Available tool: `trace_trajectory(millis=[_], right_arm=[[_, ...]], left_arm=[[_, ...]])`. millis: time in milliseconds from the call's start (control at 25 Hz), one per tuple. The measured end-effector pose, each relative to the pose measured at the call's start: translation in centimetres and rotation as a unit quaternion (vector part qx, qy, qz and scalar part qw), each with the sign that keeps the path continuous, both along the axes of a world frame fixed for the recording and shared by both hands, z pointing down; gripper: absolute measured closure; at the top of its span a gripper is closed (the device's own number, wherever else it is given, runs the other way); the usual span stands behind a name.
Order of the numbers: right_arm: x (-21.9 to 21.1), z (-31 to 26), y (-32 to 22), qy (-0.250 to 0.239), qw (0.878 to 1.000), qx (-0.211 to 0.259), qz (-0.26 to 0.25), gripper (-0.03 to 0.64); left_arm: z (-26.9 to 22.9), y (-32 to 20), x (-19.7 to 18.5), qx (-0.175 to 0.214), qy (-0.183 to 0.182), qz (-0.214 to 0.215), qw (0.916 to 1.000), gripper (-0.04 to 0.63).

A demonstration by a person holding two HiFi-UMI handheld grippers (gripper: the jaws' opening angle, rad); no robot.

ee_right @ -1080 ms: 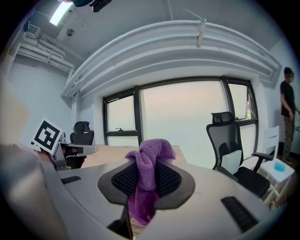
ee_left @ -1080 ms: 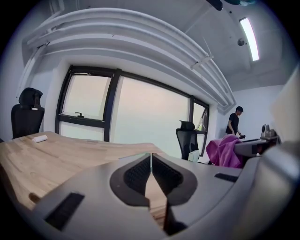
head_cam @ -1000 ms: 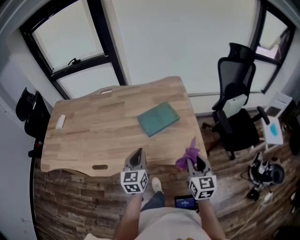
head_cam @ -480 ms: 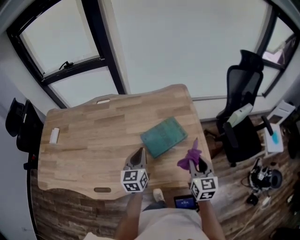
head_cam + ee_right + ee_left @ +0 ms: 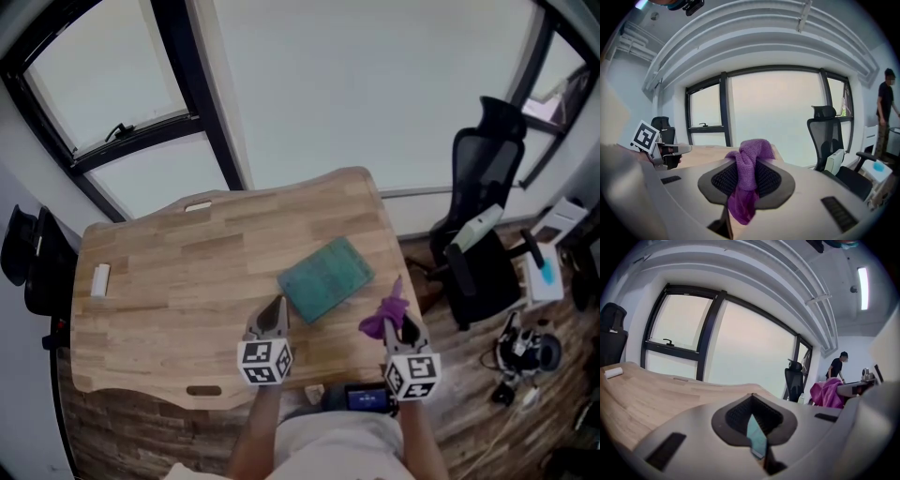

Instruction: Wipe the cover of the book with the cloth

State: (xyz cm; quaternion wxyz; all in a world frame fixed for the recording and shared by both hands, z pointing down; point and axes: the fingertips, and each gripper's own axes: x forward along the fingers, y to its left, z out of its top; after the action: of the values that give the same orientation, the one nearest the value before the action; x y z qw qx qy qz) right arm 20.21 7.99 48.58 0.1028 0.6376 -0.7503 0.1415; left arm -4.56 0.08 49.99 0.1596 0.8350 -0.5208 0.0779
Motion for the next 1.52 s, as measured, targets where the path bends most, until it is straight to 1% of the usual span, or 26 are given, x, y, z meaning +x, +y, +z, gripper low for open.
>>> trace_trajectory(millis=[240, 480, 720, 1040, 1200, 1400, 1520], right_arm=[[0.4, -0.3, -0.3, -0.01, 1.0, 0.004, 0.008, 0.54], [0.7, -0.6, -2.1, -0.028, 0.999, 0.018, 0.006, 0.54], [0.6, 0.4, -3.8, -0.029, 1.0, 0.01, 0.002, 0.54], [0.0, 0.8, -5.2, -0.021, 1.0, -0.002, -0.013, 0.54], [-0.2, 0.8, -5.9, -0.014, 1.0, 0.0, -0.019, 0.54], [-0.4, 1.5, -6.7, -0.008, 0.999, -0.014, -0.027, 0.54], [-0.3, 2.2, -7.3, -0.007, 0.999, -0.023, -0.027, 0.54]], left_arm=[[0.0, -1.1, 0.3, -0.001, 0.0, 0.002, 1.0, 0.594], [0.1, -2.3, 0.4, -0.003, -0.008, 0.001, 1.0, 0.594], [0.7, -3.1, -0.1, -0.01, -0.013, -0.004, 0.9999, 0.594], [3.3, -3.8, -0.5, -0.044, -0.013, -0.008, 0.9989, 0.594], [4.5, -4.3, -1.0, -0.062, -0.005, -0.012, 0.998, 0.594], [6.3, -4.6, -1.3, -0.086, 0.005, -0.02, 0.9961, 0.592], [7.3, -4.8, -1.3, -0.1, 0.009, -0.021, 0.9947, 0.58]])
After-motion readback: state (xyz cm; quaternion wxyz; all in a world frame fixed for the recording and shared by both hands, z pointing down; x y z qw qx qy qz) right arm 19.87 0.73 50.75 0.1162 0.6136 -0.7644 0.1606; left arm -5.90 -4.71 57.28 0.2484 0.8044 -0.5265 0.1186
